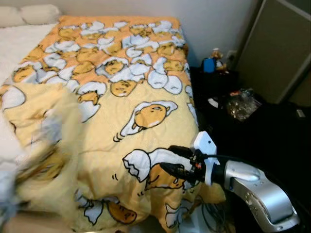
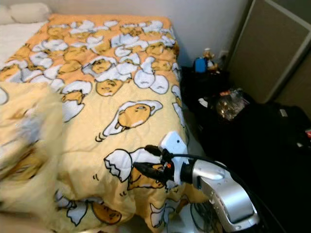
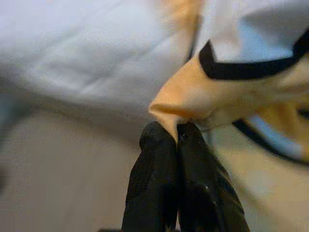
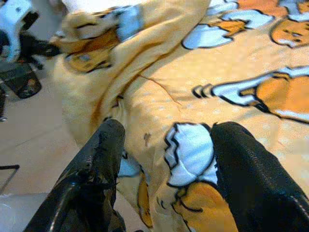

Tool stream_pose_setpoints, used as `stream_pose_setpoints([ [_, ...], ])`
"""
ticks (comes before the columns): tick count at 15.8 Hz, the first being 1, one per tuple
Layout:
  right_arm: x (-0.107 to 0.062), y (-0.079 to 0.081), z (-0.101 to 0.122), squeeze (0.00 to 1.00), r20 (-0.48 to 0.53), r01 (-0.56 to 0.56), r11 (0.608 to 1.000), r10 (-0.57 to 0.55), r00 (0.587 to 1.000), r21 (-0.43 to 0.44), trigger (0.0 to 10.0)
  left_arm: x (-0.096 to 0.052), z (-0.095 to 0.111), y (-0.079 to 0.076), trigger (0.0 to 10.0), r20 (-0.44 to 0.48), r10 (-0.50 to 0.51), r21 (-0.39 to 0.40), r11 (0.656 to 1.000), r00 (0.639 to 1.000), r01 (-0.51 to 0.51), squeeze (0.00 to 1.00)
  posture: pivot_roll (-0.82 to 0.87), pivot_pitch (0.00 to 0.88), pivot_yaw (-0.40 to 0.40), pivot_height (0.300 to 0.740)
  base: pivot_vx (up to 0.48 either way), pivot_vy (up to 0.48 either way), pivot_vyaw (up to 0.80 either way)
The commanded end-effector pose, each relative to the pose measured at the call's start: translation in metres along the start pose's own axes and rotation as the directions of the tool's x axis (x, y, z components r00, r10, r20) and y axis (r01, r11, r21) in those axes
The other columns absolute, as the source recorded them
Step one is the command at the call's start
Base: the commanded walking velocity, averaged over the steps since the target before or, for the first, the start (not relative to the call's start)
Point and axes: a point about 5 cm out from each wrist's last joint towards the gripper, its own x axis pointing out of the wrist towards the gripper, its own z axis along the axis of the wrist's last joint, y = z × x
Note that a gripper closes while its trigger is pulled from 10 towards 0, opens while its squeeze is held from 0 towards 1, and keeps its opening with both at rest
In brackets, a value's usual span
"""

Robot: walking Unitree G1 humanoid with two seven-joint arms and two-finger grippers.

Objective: Clean up the room

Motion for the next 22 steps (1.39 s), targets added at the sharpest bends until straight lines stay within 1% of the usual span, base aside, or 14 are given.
stream_pose_setpoints([
  [1,0.004,0.002,0.002,0.0,0.014,-0.03,1.0,0.03,0.999,-0.007,10.0,-0.005,-0.008,0.023,0.0,-0.065,0.162,-0.029,0.986,0.985,-0.164,0.0,-0.07,0.0,0.05,0.74,0.0,0.0,0.0],
  [3,0.005,0.001,0.002,0.0,0.016,-0.034,0.999,0.034,0.999,-0.011,10.0,-0.013,-0.018,0.042,0.0,-0.154,0.271,-0.033,0.96,0.95,-0.279,0.0,-0.06,0.0,0.041,0.74,0.0,0.0,0.0],
  [4,0.006,0.0,0.002,0.0,0.017,-0.034,0.999,0.034,0.999,-0.011,10.0,-0.014,-0.014,0.043,10.0,-0.136,0.256,-0.008,0.966,0.957,-0.259,0.0,-0.06,0.0,0.038,0.74,0.0,0.0,0.0],
  [5,0.007,0.0,0.001,0.0,0.017,-0.035,0.999,0.035,0.999,-0.012,10.0,-0.014,-0.002,0.038,10.0,-0.073,0.2,0.062,0.979,0.977,-0.196,0.0,-0.05,0.0,0.032,0.74,0.0,0.0,0.0],
  [6,0.007,0.0,0.001,0.0,0.017,-0.036,0.999,0.036,0.999,-0.012,10.0,-0.015,0.007,0.037,10.0,-0.035,0.189,0.105,0.977,0.981,-0.184,0.86,-0.05,0.0,0.031,0.74,0.0,0.0,0.0],
  [7,0.007,0.0,0.0,0.0,0.016,-0.037,0.999,0.037,0.999,-0.012,10.0,-0.014,0.016,0.035,10.0,-0.012,0.172,0.106,0.98,0.985,-0.17,1.0,-0.05,0.0,0.025,0.74,0.0,0.0,0.0],
  [11,0.009,0.0,-0.002,0.0,0.007,-0.039,0.999,0.039,0.999,-0.013,10.0,-0.011,0.054,0.028,10.0,0.034,0.135,0.138,0.981,0.99,-0.138,1.0,-0.06,0.0,0.033,0.74,0.0,0.0,0.0],
  [12,0.009,0.0,-0.002,0.0,0.007,-0.035,0.999,0.035,0.999,-0.013,10.0,-0.011,0.059,0.025,10.0,0.048,0.117,0.136,0.983,0.992,-0.123,0.63,-0.06,0.0,0.032,0.74,0.0,0.0,0.0],
  [13,0.008,-0.001,-0.004,0.0,0.007,0.0,1.0,0.0,1.0,0.002,10.0,-0.011,0.079,0.007,10.0,0.149,0.022,0.135,0.99,0.989,-0.043,0.0,-0.06,0.0,0.032,0.74,0.0,0.0,0.0],
  [14,0.006,-0.003,-0.006,0.0,0.004,0.055,0.998,-0.055,0.998,0.026,10.0,-0.014,0.097,-0.016,10.0,0.241,-0.112,0.16,0.984,0.964,0.075,0.0,-0.06,0.0,0.028,0.74,0.0,0.0,0.0],
  [16,0.003,-0.016,-0.013,0.0,-0.001,0.251,0.962,-0.252,0.968,0.106,10.0,-0.035,0.127,-0.076,10.0,0.396,-0.378,0.136,0.925,0.837,0.354,0.0,-0.06,0.0,0.032,0.74,0.0,0.0,0.0],
  [17,0.002,-0.019,-0.014,0.0,-0.001,0.3,0.945,-0.303,0.953,0.127,10.0,-0.041,0.131,-0.091,10.0,0.403,-0.416,0.121,0.907,0.815,0.404,0.0,-0.06,0.0,0.033,0.74,0.0,0.0,0.0],
  [19,-0.008,-0.031,-0.027,0.0,-0.04,0.539,0.822,-0.542,0.839,0.185,10.0,-0.064,0.144,-0.154,10.0,0.467,-0.527,0.187,0.843,0.71,0.504,0.0,-0.08,0.0,0.048,0.74,0.0,0.0,0.0],
  [22,-0.017,-0.037,-0.031,0.0,-0.04,0.673,0.707,-0.683,0.73,0.216,10.0,-0.066,0.134,-0.179,10.0,0.416,-0.59,0.235,0.805,0.692,0.545,0.0,-0.09,0.0,0.055,0.74,0.0,0.0,0.0],
])
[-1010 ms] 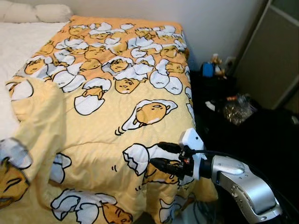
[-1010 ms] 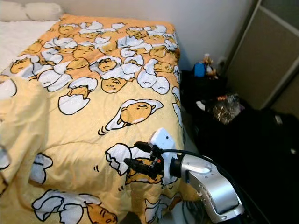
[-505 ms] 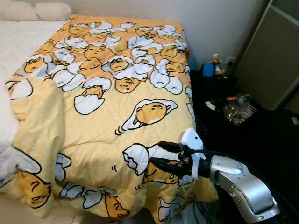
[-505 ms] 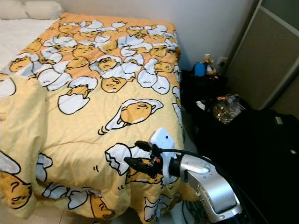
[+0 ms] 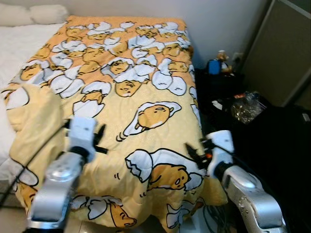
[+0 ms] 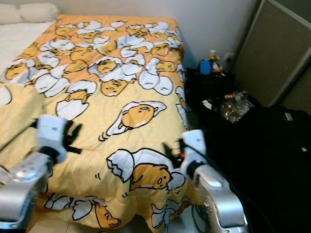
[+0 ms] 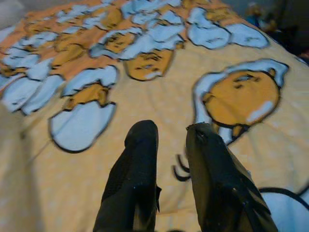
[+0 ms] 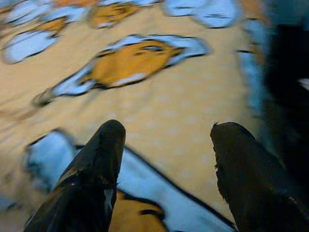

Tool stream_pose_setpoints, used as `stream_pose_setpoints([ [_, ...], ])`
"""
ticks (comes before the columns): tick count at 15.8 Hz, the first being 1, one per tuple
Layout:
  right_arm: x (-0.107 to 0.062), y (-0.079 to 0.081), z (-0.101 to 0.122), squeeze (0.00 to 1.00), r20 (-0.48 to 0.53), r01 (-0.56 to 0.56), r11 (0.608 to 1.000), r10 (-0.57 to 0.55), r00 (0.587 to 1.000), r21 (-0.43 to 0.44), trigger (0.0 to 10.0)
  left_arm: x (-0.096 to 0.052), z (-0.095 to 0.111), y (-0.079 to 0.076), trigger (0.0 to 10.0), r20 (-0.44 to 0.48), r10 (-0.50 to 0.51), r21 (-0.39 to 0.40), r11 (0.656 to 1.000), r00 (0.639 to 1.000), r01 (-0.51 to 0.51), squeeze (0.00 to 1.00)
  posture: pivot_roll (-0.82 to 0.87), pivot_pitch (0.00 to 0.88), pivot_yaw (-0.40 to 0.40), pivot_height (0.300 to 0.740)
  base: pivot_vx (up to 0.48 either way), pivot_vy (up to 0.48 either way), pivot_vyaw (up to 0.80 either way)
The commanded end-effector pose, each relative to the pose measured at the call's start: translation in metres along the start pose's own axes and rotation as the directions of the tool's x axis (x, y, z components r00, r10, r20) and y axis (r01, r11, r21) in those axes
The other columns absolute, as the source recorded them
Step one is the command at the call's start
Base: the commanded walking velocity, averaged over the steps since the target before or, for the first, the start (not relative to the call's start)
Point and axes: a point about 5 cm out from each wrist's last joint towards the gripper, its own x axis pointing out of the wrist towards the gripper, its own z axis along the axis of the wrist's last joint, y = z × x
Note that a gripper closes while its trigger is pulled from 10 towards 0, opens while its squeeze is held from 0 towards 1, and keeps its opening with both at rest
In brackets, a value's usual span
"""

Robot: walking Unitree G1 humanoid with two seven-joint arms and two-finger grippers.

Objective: Clean up the room

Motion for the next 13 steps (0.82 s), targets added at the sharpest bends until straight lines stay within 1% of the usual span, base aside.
stream_pose_setpoints([
  [1,-0.002,-0.001,0.003,0.0,0.021,0.031,1.0,-0.031,0.999,-0.002,10.0,-0.001,-0.005,0.0,10.0,-0.024,0.013,0.003,1.0,1.0,-0.013,0.0,-0.09,0.0,0.056,0.74,0.0,0.375,0.0],
  [3,-0.003,0.0,0.003,0.0,0.029,0.045,0.999,-0.044,0.999,-0.006,10.0,-0.003,-0.01,0.0,10.0,-0.047,0.033,-0.007,0.999,0.998,-0.033,0.0,-0.1,0.0,0.06,0.74,0.0,0.42,0.0],
  [5,-0.004,-0.002,0.002,0.0,0.026,0.071,0.997,-0.071,0.997,-0.003,10.0,-0.007,-0.017,0.001,10.0,-0.077,0.054,0.003,0.999,0.996,-0.054,0.0,-0.09,0.0,0.052,0.74,0.0,0.48,0.0],
  [7,-0.004,-0.002,0.001,0.0,0.021,0.079,0.997,-0.079,0.997,-0.002,10.0,-0.01,-0.019,0.003,10.0,-0.085,0.065,0.006,0.998,0.994,-0.064,0.0,-0.09,0.0,0.047,0.74,0.0,0.48,0.0],
  [9,-0.002,0.002,0.001,0.0,0.026,0.072,0.997,-0.072,0.997,-0.014,10.0,-0.014,-0.022,0.008,10.0,-0.098,0.093,0.009,0.996,0.991,-0.092,0.0,-0.09,0.0,0.043,0.74,0.0,0.48,0.0],
  [11,-0.002,0.002,0.002,0.0,0.03,0.077,0.997,-0.076,0.997,-0.011,10.0,-0.014,-0.023,0.007,10.0,-0.102,0.094,0.01,0.996,0.99,-0.093,0.0,-0.09,0.0,0.043,0.74,0.0,0.48,0.0],
  [13,-0.002,-0.001,0.002,0.0,0.03,0.105,0.994,-0.105,0.994,-0.02,10.0,-0.014,-0.024,0.007,10.0,-0.111,0.097,0.006,0.995,0.989,-0.097,0.0,-0.09,0.0,0.044,0.74,0.0,0.48,0.0],
])
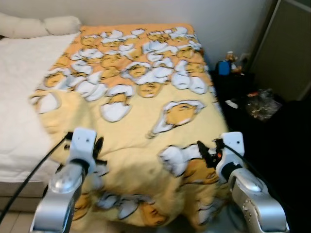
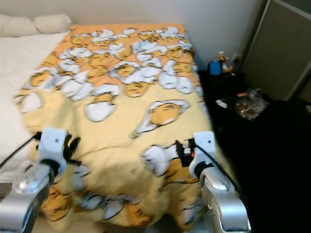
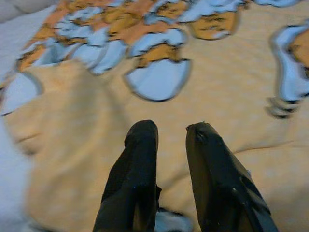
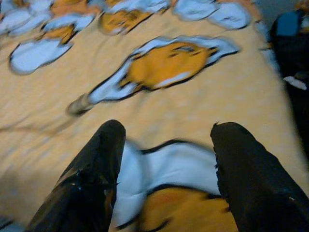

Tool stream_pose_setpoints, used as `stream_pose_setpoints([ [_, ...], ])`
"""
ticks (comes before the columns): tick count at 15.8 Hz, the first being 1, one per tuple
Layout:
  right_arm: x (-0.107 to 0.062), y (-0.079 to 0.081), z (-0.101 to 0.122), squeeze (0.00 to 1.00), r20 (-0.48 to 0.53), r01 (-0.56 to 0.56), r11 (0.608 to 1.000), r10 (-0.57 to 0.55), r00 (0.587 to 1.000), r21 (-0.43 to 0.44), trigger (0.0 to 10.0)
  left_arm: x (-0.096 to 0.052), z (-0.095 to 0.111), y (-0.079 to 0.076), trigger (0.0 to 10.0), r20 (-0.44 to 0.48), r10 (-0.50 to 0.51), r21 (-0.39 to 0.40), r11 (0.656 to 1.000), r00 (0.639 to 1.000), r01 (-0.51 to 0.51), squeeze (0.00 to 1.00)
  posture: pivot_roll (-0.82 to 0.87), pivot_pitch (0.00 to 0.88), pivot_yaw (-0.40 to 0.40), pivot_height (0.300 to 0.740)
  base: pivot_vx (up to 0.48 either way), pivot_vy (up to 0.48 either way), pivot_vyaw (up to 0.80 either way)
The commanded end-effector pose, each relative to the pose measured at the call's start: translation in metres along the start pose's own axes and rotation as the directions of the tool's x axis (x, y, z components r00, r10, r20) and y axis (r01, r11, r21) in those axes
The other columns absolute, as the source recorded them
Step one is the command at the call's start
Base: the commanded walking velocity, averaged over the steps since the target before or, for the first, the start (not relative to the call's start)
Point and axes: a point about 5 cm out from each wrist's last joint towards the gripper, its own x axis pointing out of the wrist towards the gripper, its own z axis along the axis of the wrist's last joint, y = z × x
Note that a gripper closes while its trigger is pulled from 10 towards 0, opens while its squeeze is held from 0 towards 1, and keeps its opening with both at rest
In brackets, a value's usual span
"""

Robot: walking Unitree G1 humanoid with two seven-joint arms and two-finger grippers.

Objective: Clean up the room

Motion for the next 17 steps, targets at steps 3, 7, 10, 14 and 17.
stream_pose_setpoints([
  [3,0.0042,0.0051,0.0087,0.0,0.036,-0.002,1.0,0.003,0.999,-0.028,10.0,-0.003,-0.0024,0.0061,10.0,-0.022,0.026,0.011,1.0,0.999,-0.026,0.0,-0.07,0.0,0.034,0.74,0.0,0.48,0.0],
  [7,0.0057,0.008,0.0115,0.0,0.053,-0.02,0.999,0.022,0.998,-0.036,10.0,-0.0056,-0.0034,0.0094,10.0,-0.024,0.038,0.014,0.999,0.999,-0.038,0.0,-0.08,0.0,0.031,0.74,0.0,0.48,0.0],
  [10,0.0053,0.0055,0.0101,0.0,0.041,-0.023,1.0,0.022,0.999,0.01,10.0,-0.0066,-0.0021,0.0048,10.0,-0.021,0.033,0.025,0.999,0.999,-0.032,0.0,-0.06,0.0,0.015,0.74,0.0,0.48,0.0],
  [14,0.0077,0.0085,0.0093,0.0,0.04,-0.032,0.999,0.031,0.999,0.015,10.0,-0.0112,-0.004,0.0084,10.0,-0.025,0.056,0.024,0.998,0.998,-0.055,0.0,-0.04,0.0,0.001,0.74,0.0,0.48,0.0],
  [17,0.0101,0.0089,0.0105,0.0,0.046,-0.031,0.999,0.03,0.998,0.019,10.0,-0.0096,-0.0058,0.012,10.0,-0.028,0.061,0.025,0.998,0.998,-0.06,0.0,-0.04,0.0,0.009,0.74,0.0,0.48,0.0],
])
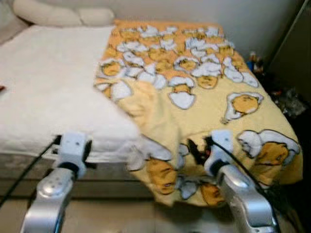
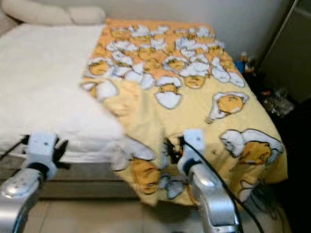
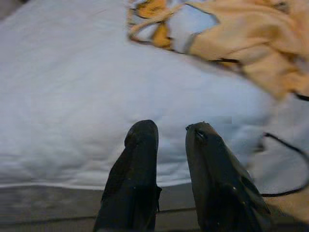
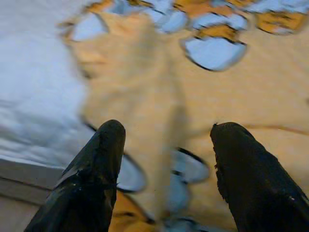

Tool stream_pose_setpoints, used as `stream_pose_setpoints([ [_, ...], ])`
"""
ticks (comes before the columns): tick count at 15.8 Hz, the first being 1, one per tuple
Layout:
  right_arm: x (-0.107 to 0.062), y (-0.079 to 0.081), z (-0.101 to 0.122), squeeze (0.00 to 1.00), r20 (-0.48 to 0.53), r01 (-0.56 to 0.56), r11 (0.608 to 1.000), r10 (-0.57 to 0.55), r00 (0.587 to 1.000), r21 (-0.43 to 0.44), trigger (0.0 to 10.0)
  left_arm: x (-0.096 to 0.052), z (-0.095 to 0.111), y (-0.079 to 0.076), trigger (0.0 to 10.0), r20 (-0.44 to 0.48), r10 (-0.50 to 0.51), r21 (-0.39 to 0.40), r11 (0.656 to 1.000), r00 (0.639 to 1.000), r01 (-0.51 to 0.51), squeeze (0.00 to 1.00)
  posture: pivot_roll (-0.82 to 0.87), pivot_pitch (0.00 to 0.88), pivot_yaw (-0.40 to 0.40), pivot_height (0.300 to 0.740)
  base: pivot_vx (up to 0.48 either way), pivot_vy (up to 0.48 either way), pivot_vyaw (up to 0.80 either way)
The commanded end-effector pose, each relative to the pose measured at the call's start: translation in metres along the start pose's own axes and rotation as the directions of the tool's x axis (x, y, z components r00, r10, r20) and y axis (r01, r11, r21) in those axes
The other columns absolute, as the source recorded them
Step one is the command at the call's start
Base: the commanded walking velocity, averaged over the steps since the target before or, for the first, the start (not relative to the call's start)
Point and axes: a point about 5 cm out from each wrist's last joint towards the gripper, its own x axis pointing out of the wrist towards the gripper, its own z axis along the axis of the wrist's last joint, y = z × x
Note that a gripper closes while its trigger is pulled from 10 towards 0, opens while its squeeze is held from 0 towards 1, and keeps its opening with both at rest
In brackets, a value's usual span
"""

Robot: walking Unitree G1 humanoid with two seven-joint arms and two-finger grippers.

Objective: Clean up the room

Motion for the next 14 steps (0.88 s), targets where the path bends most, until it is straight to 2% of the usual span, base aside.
stream_pose_setpoints([
  [1,-0.003,-0.011,0.002,0.0,0.009,0.031,1.0,-0.031,0.999,0.0,10.0,0.002,0.002,-0.005,10.0,0.011,-0.01,0.003,1.0,1.0,0.01,0.0,-0.04,0.0,0.008,0.74,0.0,0.48,0.0],
  [7,-0.008,-0.017,0.0,0.0,0.003,0.062,0.998,-0.062,0.998,-0.011,10.0,0.007,0.002,-0.006,10.0,0.03,-0.014,-0.014,1.0,0.999,0.015,0.0,-0.07,0.0,0.026,0.74,0.0,0.48,0.0],
  [9,-0.01,-0.021,-0.001,0.0,0.003,0.076,0.997,-0.076,0.997,-0.011,10.0,0.009,0.003,-0.009,10.0,0.049,-0.022,-0.046,0.999,0.999,0.024,0.0,-0.07,0.0,0.026,0.74,0.0,0.409,0.0],
  [12,-0.012,-0.021,-0.002,0.0,0.005,0.088,0.996,-0.088,0.996,0.01,10.0,0.007,0.002,-0.01,10.0,0.072,-0.018,-0.082,0.996,0.997,0.024,0.0,-0.07,0.0,0.031,0.74,0.0,0.121,0.0],
  [13,-0.013,-0.021,-0.001,0.71,0.011,0.084,0.996,-0.084,0.996,0.019,10.0,0.006,0.003,-0.009,10.0,0.076,-0.016,-0.084,0.996,0.997,0.022,0.0,-0.07,0.0,0.032,0.74,0.0,0.0,0.0],
  [14,-0.013,-0.02,0.0,1.0,0.017,0.081,0.996,-0.081,0.997,0.039,10.0,0.007,0.002,-0.008,10.0,0.067,-0.013,-0.077,0.997,0.998,0.018,0.0,-0.08,0.0,0.036,0.74,0.0,0.0,0.0],
])
